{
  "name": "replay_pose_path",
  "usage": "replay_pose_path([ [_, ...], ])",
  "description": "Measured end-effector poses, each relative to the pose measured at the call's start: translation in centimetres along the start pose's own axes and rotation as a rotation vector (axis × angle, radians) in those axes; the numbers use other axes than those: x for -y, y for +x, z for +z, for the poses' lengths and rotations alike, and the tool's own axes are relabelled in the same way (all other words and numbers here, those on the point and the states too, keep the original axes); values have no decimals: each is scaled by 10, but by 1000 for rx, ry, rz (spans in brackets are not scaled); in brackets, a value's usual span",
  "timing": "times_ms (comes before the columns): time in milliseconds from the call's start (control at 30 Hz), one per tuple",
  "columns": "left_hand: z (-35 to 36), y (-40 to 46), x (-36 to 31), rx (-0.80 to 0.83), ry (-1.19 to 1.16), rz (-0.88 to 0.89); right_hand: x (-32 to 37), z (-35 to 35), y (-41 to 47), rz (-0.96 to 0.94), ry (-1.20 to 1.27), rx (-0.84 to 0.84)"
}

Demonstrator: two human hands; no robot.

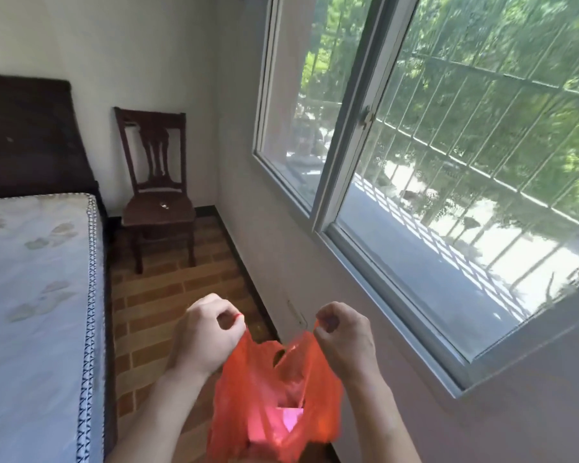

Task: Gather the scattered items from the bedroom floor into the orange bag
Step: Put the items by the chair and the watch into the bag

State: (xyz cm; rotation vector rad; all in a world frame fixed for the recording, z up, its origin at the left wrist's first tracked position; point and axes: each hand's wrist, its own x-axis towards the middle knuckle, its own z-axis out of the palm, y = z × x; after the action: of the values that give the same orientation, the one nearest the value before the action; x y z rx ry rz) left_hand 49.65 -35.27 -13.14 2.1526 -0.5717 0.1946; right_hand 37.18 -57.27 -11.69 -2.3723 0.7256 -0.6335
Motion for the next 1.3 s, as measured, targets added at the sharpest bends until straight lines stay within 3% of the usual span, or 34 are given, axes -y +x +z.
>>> replay_pose_path([
  [333,2,67,61,-52,12,-96,23,70,76,-60,9,94],
  [767,-11,148,103,-227,215,-344,59,184,221,-324,124,345],
  [1100,-55,132,151,-271,223,-438,96,245,211,-382,153,446],
  [1300,-66,124,212,-172,274,-528,109,296,190,-314,121,520],
])
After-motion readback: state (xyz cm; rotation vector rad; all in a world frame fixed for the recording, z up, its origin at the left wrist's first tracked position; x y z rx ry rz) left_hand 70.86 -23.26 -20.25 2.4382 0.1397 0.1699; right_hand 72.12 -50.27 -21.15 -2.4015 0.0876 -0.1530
